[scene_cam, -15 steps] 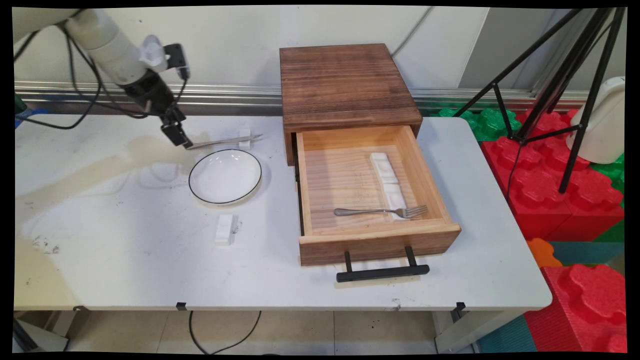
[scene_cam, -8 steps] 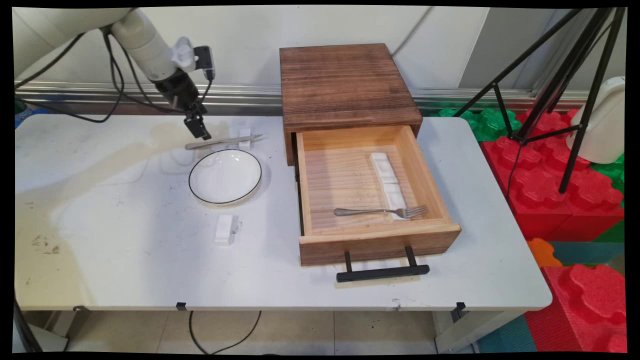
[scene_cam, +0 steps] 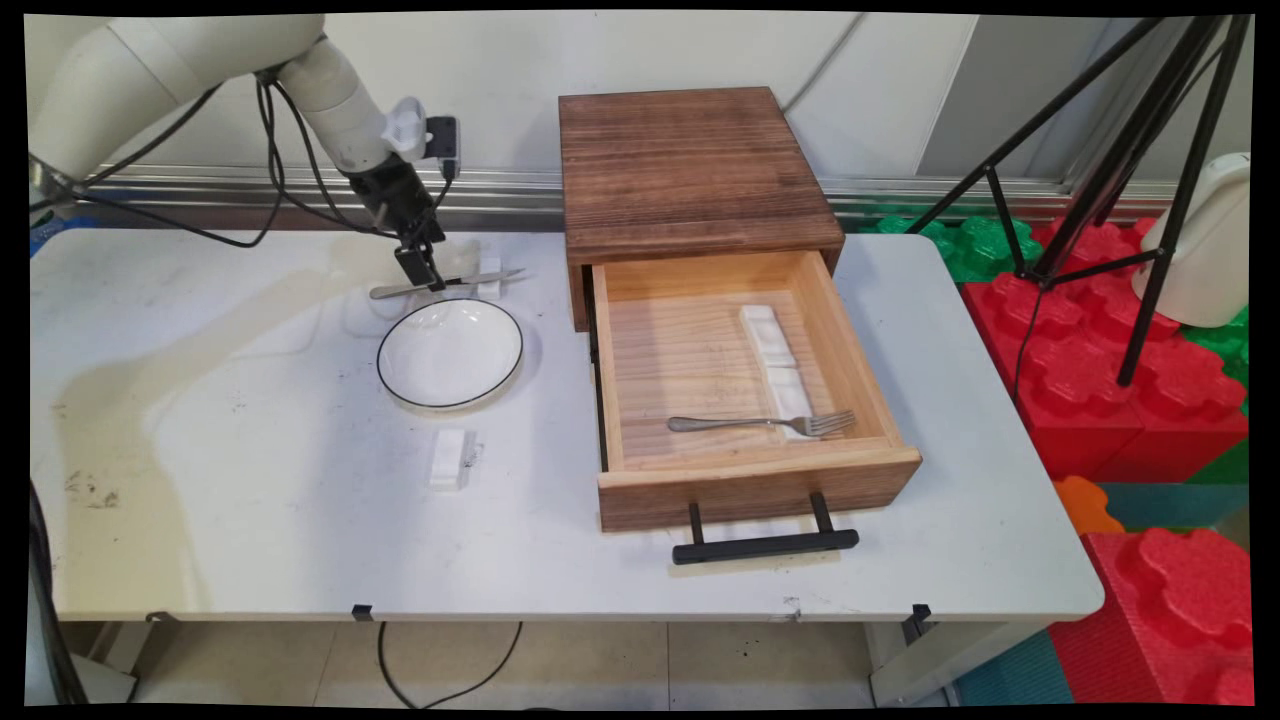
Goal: Pick up the knife from the left of the white plate, then place the picked object into the drawer
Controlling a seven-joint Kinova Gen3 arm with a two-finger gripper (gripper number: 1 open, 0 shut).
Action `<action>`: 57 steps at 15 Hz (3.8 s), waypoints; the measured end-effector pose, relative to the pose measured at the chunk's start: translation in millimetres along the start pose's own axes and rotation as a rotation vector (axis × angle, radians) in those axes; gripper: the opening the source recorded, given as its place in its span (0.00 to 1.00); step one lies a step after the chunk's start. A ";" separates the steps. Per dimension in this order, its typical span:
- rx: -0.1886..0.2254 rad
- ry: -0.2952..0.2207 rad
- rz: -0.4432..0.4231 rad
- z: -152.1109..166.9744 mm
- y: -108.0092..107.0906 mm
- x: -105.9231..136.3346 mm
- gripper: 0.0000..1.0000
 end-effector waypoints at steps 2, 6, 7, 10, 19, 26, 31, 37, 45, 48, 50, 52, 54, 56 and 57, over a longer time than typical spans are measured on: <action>-0.022 0.003 0.021 7.9 -3.1 2.9 1.00; -0.047 0.012 0.047 18.5 -7.6 8.2 1.00; -0.053 0.014 0.052 20.2 -8.1 9.0 1.00; -0.069 0.020 0.064 23.8 -8.9 11.4 0.00; -0.051 0.036 0.010 15.6 -6.6 12.5 0.00; 0.074 0.028 -0.161 -29.8 6.8 -4.3 0.00; 0.160 0.058 -0.230 -72.8 26.5 -6.7 0.00; 0.221 0.134 -0.213 -130.7 65.2 8.7 0.00; 0.181 0.251 -0.127 -190.5 119.9 66.1 0.00; 0.147 0.292 -0.096 -204.1 136.6 96.3 0.00; 0.131 0.316 -0.078 -209.2 144.0 113.5 0.00; 0.114 0.340 -0.061 -212.5 150.9 131.1 0.00; 0.094 0.369 -0.042 -214.4 158.6 154.6 0.00; 0.077 0.392 -0.029 -214.1 165.6 177.2 0.00; 0.072 0.399 -0.026 -213.6 167.5 183.8 0.00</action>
